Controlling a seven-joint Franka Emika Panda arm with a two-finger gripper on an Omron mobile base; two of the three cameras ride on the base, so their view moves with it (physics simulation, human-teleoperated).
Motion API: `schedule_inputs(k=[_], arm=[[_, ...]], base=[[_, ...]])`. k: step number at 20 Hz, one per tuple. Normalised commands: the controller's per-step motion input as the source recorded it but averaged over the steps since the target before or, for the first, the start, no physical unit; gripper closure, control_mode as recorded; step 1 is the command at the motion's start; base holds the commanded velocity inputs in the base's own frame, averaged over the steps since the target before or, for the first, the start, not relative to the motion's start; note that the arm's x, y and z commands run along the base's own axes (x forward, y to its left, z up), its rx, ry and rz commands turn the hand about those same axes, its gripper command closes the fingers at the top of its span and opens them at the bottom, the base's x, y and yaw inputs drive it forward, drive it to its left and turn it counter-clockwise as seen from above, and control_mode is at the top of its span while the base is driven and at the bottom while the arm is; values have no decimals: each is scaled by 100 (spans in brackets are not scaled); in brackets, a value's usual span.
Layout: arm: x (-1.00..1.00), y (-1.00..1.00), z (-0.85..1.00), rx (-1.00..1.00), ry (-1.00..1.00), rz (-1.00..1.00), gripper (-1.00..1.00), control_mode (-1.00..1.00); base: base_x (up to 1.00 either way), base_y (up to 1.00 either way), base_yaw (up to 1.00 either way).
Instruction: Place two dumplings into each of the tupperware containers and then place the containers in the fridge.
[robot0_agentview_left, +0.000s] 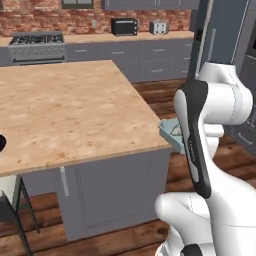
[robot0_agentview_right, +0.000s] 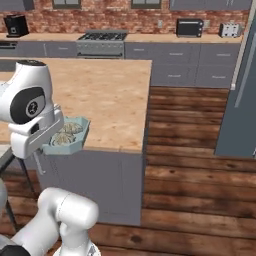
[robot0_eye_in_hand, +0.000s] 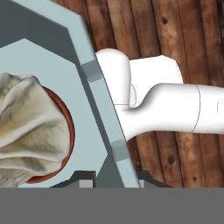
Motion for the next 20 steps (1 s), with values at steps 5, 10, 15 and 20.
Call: schedule_inputs(k=[5, 10, 15, 20], arm=[[0, 0, 0, 0, 0, 0, 100, 100], [0, 0, 0, 0, 0, 0, 100, 100], [0, 0, 0, 0, 0, 0, 100, 100], [0, 0, 0, 0, 0, 0, 100, 100]], base=[[10, -100, 8], [42, -100, 4], [83, -88, 0], [100, -36, 0]])
